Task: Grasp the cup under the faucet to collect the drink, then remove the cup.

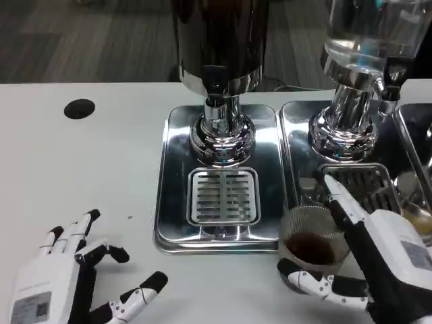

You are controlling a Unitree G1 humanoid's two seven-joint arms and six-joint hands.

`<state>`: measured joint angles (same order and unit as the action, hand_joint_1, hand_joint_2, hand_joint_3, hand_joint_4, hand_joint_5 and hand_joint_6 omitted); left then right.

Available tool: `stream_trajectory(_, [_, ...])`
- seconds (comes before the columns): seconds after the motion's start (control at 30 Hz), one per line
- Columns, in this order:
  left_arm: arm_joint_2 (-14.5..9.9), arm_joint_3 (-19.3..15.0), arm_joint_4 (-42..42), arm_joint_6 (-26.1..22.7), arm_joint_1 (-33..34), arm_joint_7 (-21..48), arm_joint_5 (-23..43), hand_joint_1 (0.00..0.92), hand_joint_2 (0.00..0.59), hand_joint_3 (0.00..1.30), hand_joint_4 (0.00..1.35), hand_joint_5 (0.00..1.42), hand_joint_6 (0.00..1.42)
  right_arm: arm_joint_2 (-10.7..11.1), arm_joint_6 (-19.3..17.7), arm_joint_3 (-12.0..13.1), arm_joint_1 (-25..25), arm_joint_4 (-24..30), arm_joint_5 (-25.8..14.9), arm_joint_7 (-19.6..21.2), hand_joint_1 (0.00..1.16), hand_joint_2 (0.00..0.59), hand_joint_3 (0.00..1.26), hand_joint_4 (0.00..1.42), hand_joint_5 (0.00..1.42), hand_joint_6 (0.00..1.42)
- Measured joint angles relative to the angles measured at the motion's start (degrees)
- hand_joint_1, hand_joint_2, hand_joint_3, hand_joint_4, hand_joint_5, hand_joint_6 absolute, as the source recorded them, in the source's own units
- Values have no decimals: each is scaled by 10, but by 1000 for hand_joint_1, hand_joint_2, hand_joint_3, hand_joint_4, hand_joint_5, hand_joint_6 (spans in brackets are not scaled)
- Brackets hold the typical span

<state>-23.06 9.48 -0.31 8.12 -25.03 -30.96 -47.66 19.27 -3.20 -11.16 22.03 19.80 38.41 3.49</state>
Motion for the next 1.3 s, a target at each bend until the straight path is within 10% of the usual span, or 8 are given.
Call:
stream_trajectory(0.17, [0, 0, 0, 1, 0, 0, 0, 0, 113, 598, 0, 130, 79, -4, -7, 22, 10, 11, -19, 0, 324, 210, 10, 0, 0, 105])
stream_trajectory(0.4, [0, -4, -1, 8, -3, -1, 1, 0, 105, 516, 0, 130, 79, -37, -15, 61, 17, 13, -9, 75, 9, 547, 148, 32, 0, 11])
stream_trajectory(0.8, [0, -15, -2, 11, -10, -4, 0, 0, 99, 424, 0, 130, 79, -51, 77, 29, -42, -85, 188, 154, 0, 544, 104, 0, 0, 0])
stream_trajectory(1.3, [0, -21, 9, 20, -13, -8, 1, 0, 104, 387, 0, 130, 79, -34, 103, 17, -57, -135, 197, 182, 0, 540, 34, 0, 0, 0])
